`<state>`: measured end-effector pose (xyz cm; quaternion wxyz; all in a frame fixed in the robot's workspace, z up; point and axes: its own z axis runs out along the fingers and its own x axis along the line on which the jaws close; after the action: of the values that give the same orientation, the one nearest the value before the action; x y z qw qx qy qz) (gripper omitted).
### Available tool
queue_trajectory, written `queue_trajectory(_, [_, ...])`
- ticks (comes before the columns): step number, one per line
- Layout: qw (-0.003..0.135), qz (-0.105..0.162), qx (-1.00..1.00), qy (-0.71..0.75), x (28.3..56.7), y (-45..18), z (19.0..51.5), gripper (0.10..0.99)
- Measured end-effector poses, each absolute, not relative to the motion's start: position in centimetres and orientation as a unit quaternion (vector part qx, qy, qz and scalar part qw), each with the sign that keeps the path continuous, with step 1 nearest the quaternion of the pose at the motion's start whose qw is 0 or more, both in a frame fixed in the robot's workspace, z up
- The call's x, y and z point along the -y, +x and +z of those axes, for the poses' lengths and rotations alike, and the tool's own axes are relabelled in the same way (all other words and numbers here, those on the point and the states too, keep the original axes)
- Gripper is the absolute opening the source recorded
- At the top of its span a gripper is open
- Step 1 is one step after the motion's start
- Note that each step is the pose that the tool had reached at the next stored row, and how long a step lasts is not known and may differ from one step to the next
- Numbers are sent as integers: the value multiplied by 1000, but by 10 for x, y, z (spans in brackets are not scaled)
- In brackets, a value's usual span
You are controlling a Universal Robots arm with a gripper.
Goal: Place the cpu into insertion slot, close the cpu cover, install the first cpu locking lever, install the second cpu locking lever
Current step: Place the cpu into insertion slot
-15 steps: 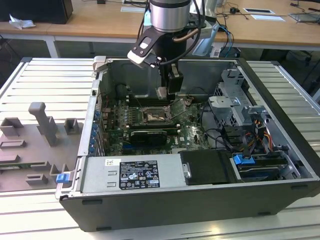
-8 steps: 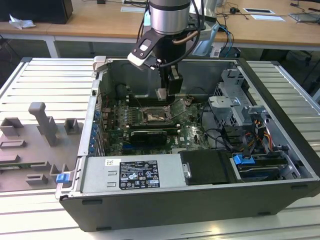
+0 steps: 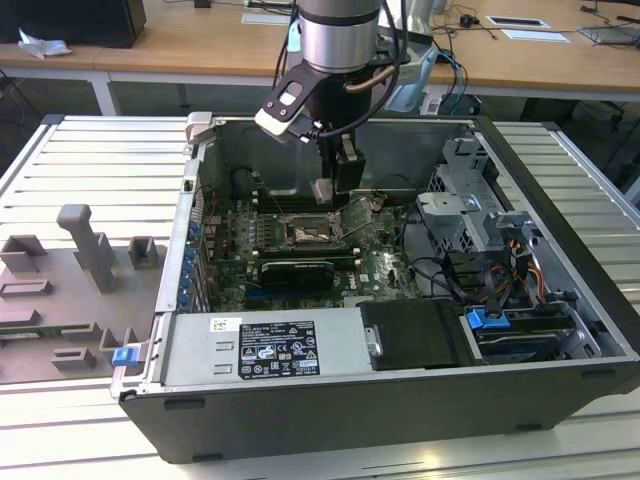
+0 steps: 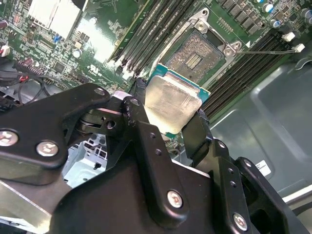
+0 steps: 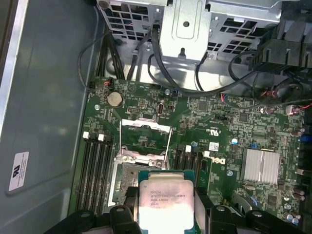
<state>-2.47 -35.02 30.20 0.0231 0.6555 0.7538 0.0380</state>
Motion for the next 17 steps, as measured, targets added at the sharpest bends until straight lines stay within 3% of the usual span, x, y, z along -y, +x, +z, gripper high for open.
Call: queue_trajectory(17, [23,38,-754,656,350,-25,294,541])
